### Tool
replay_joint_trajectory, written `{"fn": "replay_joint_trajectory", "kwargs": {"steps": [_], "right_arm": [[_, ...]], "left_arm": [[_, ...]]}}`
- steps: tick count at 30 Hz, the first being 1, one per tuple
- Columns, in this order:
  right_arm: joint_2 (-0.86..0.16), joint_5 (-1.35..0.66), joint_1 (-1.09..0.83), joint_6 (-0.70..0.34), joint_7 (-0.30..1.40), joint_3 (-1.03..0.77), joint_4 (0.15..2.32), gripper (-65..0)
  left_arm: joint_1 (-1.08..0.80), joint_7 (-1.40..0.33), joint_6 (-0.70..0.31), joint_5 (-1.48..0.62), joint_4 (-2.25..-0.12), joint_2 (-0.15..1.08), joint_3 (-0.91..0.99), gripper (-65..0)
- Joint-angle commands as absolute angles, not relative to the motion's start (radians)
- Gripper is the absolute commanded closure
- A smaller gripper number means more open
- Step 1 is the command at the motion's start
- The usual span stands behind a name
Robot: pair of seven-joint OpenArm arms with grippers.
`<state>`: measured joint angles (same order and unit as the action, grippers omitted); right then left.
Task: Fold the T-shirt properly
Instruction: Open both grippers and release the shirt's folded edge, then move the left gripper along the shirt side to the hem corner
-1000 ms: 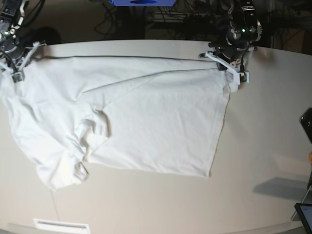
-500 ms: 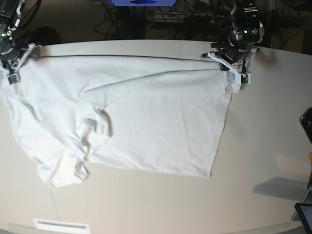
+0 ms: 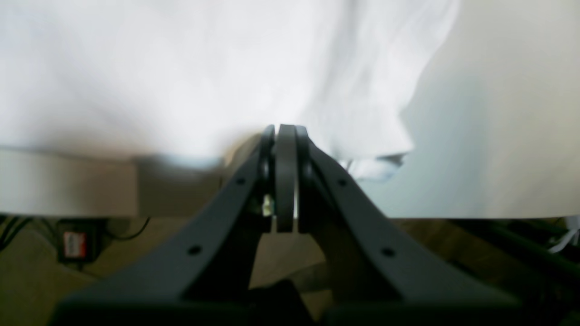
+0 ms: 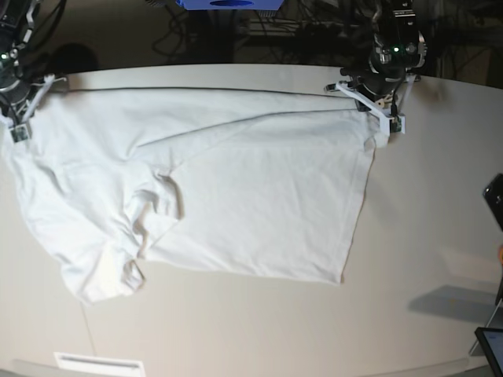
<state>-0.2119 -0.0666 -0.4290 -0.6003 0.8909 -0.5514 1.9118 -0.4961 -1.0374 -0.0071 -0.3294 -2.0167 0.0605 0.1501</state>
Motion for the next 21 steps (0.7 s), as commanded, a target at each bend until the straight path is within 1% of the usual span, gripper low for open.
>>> {"fn": "replay_joint_trajectory", "kwargs": {"steps": [1, 3, 8, 10, 11, 13, 15, 18, 21], "right_arm": [[-0.232, -0.067, -0.407, -0.595, 0.875, -0.555, 1.939, -0.4], [-0.236, -0.065, -0.383, -0.595, 0.875, -0.556, 1.939, -0.6], [-0.254, -0.065, -0.321, -0.595, 0.875, -0.552, 1.939, -0.7], [-0.259, -0.067, -0.286, -0.596, 0.875, -0.55, 1.939, -0.9], [-0.266, -0.067, -0.265, -0.599, 0.875, -0.549, 1.937, -1.0], [-0.289, -0.07, -0.213, -0.638, 0.875, -0.55, 1.925, -1.5], [-0.298, -0.07, -0.143, -0.698, 0.875, -0.55, 1.886, -4.4], [-0.306, -0.065, -0.021, -0.698, 0.875, -0.555, 1.788, -7.7], [-0.34, -0.065, 0.096, -0.698, 0.877, -0.535, 1.623, -11.5]], "left_arm": [[-0.487, -1.027, -0.004, -0.329, -2.04, 0.064, 0.148, 0.0], [-0.483, -1.027, -0.004, -0.374, -2.041, 0.064, 0.142, 0.0], [-0.417, -1.032, 0.001, -0.579, -2.046, 0.079, 0.171, 0.0], [-0.375, -1.033, 0.002, -0.615, -2.046, 0.079, 0.176, 0.0], [-0.357, -1.035, 0.002, -0.616, -2.046, 0.079, 0.176, 0.0], [-0.309, -1.035, 0.002, -0.616, -2.043, 0.079, 0.176, 0.0], [-0.249, -1.035, 0.002, -0.616, -2.037, 0.079, 0.176, 0.0], [-0.159, -1.036, 0.002, -0.572, -2.029, 0.081, 0.176, 0.0], [-0.071, -1.036, -0.001, -0.43, -1.985, 0.101, 0.165, 0.0]]}}
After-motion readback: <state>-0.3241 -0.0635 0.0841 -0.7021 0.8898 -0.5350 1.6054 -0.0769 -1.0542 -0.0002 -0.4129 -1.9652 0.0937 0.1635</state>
